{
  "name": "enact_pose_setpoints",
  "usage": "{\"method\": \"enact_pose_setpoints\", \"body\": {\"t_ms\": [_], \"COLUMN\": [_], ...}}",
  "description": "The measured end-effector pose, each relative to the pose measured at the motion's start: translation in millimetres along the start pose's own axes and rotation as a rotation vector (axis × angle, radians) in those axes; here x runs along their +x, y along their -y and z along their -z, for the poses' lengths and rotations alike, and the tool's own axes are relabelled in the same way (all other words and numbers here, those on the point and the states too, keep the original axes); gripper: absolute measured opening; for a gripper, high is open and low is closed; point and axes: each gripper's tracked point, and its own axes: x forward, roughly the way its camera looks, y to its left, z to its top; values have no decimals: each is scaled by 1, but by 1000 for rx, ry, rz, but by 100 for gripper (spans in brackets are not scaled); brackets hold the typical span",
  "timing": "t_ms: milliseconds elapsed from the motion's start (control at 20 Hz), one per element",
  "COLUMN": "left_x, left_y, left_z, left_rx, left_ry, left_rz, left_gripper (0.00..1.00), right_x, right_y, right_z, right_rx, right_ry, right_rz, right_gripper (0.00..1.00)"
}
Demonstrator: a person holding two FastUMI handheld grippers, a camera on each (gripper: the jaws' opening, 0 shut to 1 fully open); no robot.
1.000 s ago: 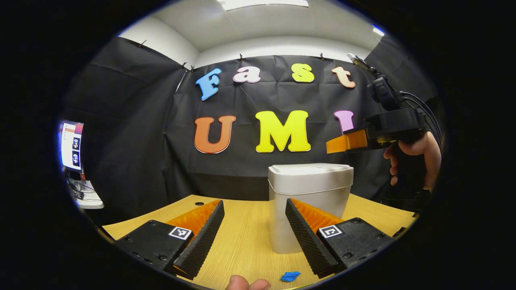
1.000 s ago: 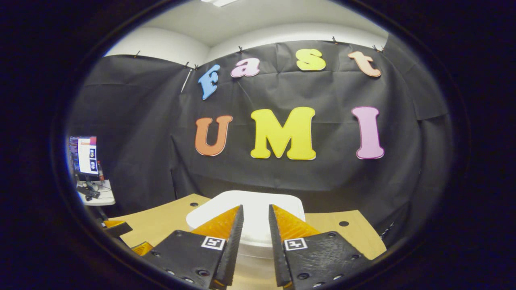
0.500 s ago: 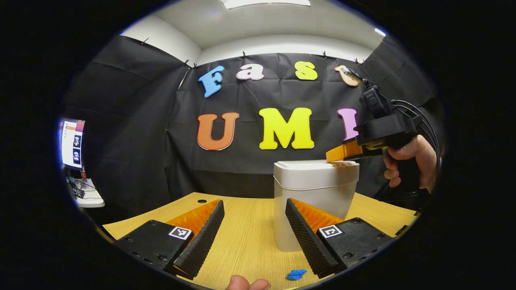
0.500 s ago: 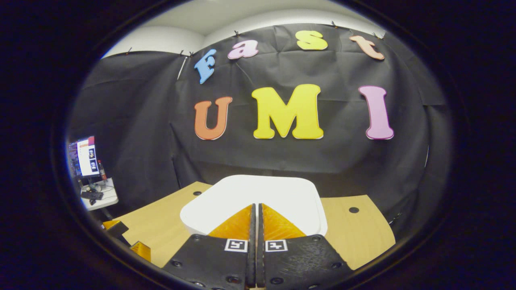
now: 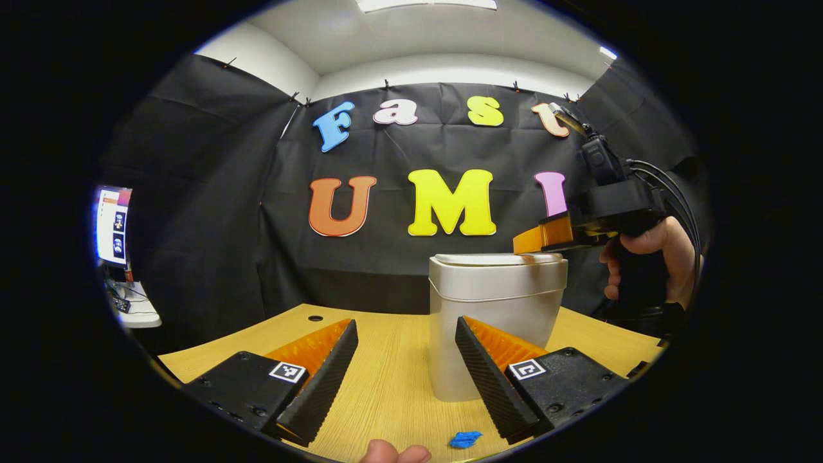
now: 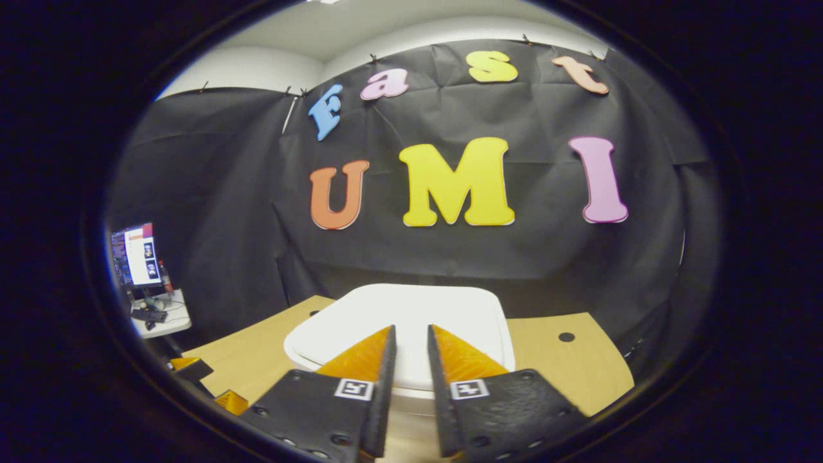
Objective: Press the lid of the desktop garbage bin to open it, pick up the crumpled paper on the desktop and throw it into the bin, then pick up the pop can on the desktop and drop it into the bin, and finally close the garbage bin lid.
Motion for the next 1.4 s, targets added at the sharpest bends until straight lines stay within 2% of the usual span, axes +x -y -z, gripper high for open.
{"method": "enact_pose_setpoints", "body": {"t_ms": [50,100,150,300,600,750,950,1250,1400], "left_x": [0,-1,0,-1,-4,-5,-5,-11,-15], "left_y": [-1,0,2,4,15,18,27,40,47], "left_z": [-1,-3,-3,-5,1,1,3,21,37], "left_rx": [-2,-10,-19,-10,16,11,1,-7,-14], "left_ry": [4,8,8,15,7,9,0,-37,-72], "left_rz": [-4,-4,0,-1,11,17,34,64,76], "left_gripper": [98,98,98,98,98,98,98,98,98], "right_x": [-7,-11,-18,-35,-67,-82,-102,-129,-140], "right_y": [-1,0,2,11,17,29,40,40,48], "right_z": [-6,-16,-23,-37,-22,-4,15,39,54], "right_rx": [-16,-20,-21,-58,-57,-47,-110,-84,-79], "right_ry": [5,31,57,125,147,152,158,171,168], "right_rz": [-1,-1,-1,28,31,72,116,115,139], "right_gripper": [46,46,67,98,96,96,96,96,96]}}
